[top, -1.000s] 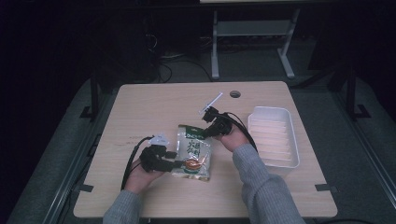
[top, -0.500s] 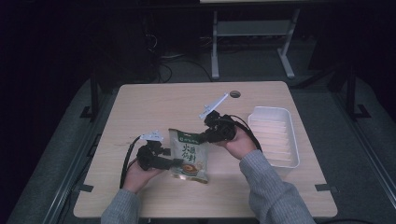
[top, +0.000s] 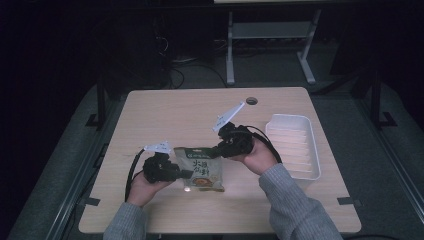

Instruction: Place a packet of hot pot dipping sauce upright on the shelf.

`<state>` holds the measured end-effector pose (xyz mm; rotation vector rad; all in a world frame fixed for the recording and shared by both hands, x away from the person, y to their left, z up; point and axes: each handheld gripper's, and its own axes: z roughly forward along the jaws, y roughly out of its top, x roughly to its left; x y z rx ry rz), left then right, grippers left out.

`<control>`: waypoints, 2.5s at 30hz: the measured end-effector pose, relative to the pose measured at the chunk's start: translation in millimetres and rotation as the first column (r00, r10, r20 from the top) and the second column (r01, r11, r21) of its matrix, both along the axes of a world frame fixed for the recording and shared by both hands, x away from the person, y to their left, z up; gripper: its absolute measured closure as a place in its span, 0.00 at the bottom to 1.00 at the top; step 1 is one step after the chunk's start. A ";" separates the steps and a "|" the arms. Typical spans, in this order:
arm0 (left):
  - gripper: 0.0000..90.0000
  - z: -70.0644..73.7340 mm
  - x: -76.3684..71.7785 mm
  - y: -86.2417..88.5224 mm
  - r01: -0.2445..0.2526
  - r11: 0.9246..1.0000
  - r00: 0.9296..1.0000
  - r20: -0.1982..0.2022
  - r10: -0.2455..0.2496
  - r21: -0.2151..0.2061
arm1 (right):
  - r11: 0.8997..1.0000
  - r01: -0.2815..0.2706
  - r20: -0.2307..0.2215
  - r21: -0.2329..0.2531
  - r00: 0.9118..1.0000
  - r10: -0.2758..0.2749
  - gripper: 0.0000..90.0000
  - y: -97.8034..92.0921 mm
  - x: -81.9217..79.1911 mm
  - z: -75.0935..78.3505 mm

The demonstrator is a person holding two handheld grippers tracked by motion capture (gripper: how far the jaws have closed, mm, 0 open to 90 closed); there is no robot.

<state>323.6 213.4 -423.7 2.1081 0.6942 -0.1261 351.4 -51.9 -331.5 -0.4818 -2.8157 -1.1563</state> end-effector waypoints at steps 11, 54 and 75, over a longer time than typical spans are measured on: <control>0.95 8.3 -8.7 -5.6 0.065 0.997 0.996 0.058 -0.066 0.032 | 1.000 -0.009 -0.019 -0.002 1.000 0.009 0.93 -8.4 -1.8 -0.3; 0.78 21.1 -19.9 -6.5 0.061 0.992 0.989 0.129 -0.074 0.107 | 0.992 -0.098 -0.059 -0.074 0.994 0.094 0.99 3.0 -2.7 7.7; 0.71 17.5 -16.3 -3.9 0.043 0.993 0.992 0.111 -0.056 0.111 | 0.995 -0.063 -0.021 -0.081 0.998 0.062 0.99 -43.2 13.8 43.2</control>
